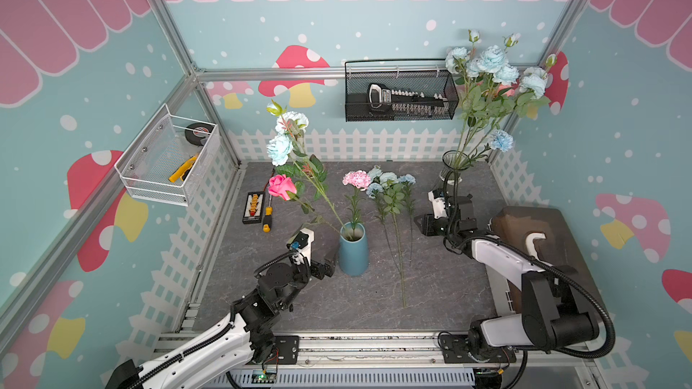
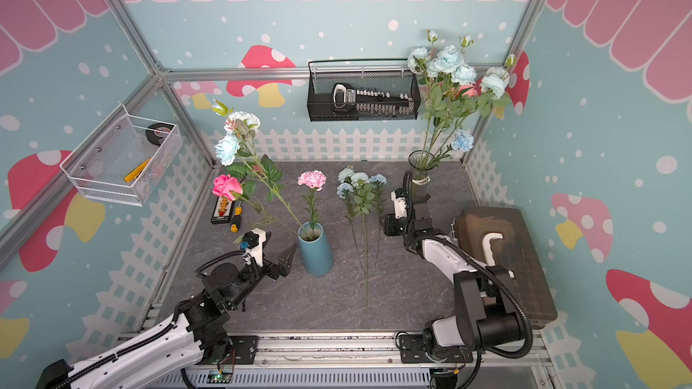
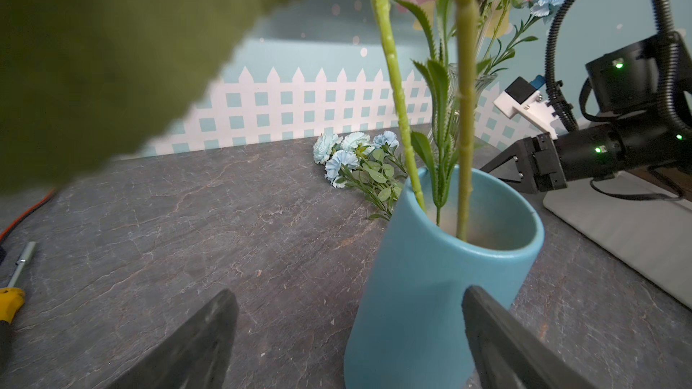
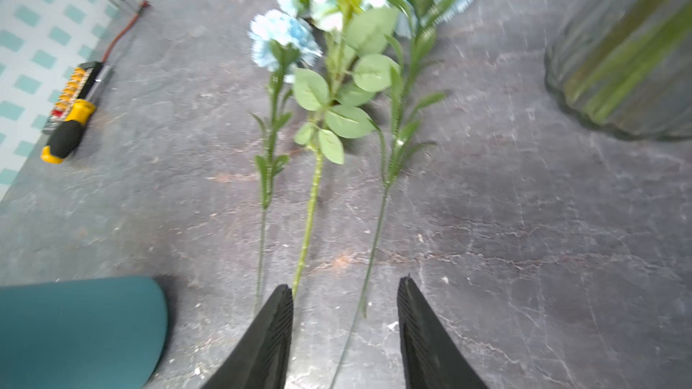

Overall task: Pick out blue flowers from the vase
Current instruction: Place the flower at the center of the board, then pick up the flower from the vase.

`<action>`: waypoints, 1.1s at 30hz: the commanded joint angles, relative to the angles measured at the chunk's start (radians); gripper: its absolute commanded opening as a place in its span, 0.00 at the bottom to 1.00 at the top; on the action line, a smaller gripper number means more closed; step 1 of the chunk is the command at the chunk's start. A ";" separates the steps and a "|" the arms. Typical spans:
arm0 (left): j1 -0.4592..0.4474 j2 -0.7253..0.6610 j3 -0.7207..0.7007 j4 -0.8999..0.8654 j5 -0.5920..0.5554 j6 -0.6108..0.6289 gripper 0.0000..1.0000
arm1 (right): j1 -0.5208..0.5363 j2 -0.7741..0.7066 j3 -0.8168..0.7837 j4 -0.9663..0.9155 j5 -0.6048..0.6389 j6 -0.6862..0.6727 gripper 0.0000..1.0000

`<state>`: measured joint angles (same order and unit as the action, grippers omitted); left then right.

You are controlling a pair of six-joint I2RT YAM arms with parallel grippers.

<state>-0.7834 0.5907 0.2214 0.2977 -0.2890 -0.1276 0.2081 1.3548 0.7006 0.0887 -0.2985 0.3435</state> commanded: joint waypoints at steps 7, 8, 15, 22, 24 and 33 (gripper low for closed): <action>0.004 -0.088 -0.054 0.015 -0.083 -0.036 0.93 | 0.186 -0.380 0.001 -0.028 0.031 -0.068 0.44; 0.006 -0.089 -0.054 0.015 -0.085 -0.038 0.93 | 0.204 -0.404 0.013 -0.038 0.023 -0.065 0.44; 0.010 -0.062 -0.044 0.017 -0.087 -0.043 0.93 | 0.383 -0.360 0.198 -0.120 -0.039 -0.077 0.45; 0.010 -0.034 -0.033 0.020 -0.079 -0.041 0.93 | 0.558 -0.123 0.483 -0.218 0.035 -0.138 0.45; 0.012 -0.027 -0.029 0.021 -0.078 -0.041 0.92 | 0.572 -0.067 0.580 -0.267 0.051 -0.139 0.45; 0.012 0.008 -0.018 0.027 -0.073 -0.040 0.92 | 0.633 0.044 0.620 -0.190 0.025 -0.136 0.45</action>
<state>-0.7792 0.5907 0.1768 0.3054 -0.3634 -0.1543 0.8181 1.3697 1.2926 -0.1101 -0.2695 0.2325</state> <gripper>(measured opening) 0.916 0.447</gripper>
